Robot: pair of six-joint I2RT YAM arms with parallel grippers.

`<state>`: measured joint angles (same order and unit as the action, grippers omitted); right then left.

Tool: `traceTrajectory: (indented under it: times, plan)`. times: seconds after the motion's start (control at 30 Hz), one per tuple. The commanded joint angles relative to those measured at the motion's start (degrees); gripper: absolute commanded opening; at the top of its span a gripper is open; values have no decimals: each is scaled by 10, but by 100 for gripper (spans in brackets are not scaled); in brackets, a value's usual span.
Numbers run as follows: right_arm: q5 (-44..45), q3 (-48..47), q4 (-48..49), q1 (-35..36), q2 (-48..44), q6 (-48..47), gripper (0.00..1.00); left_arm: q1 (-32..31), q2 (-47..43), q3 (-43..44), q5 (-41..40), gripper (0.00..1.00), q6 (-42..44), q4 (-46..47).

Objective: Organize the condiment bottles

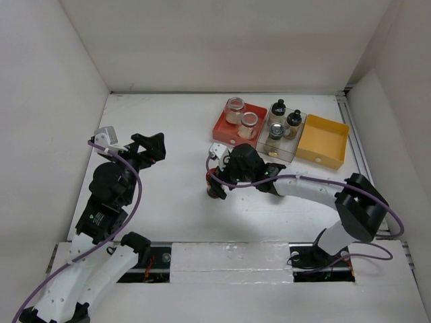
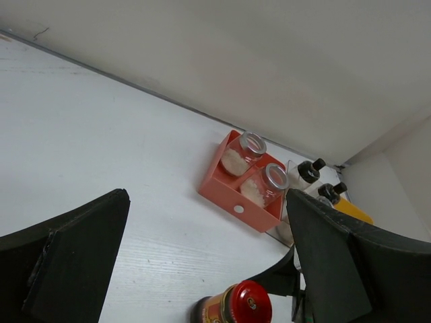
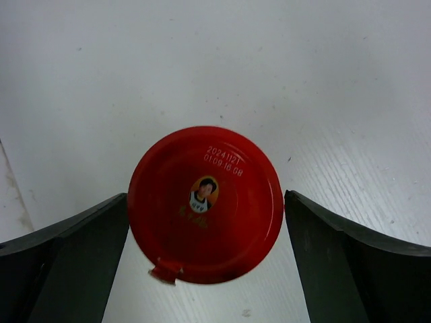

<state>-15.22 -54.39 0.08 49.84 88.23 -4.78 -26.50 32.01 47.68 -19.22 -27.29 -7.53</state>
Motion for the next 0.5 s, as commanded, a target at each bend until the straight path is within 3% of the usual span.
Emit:
traceTrajectory:
  times: [0.0,0.03,0.07,0.17,0.2,0.27,0.47]
  plan:
    - [2,-35,47,0,21,-8,100,1,4,7,-5,99,13,23]
    - [10,-41,55,0,28,-8,100,1,4,7,1,99,13,23]
    - [10,-41,62,0,35,-8,94,1,4,7,1,99,13,23]
    - [27,-41,77,0,48,8,74,1,4,7,1,99,13,23]
    - [33,-41,84,0,48,8,61,1,4,7,1,99,13,23]
    - [47,-41,100,0,17,21,50,1,4,7,7,99,13,23]
    - [119,-67,175,-53,-119,21,50,1,4,7,20,99,13,23]
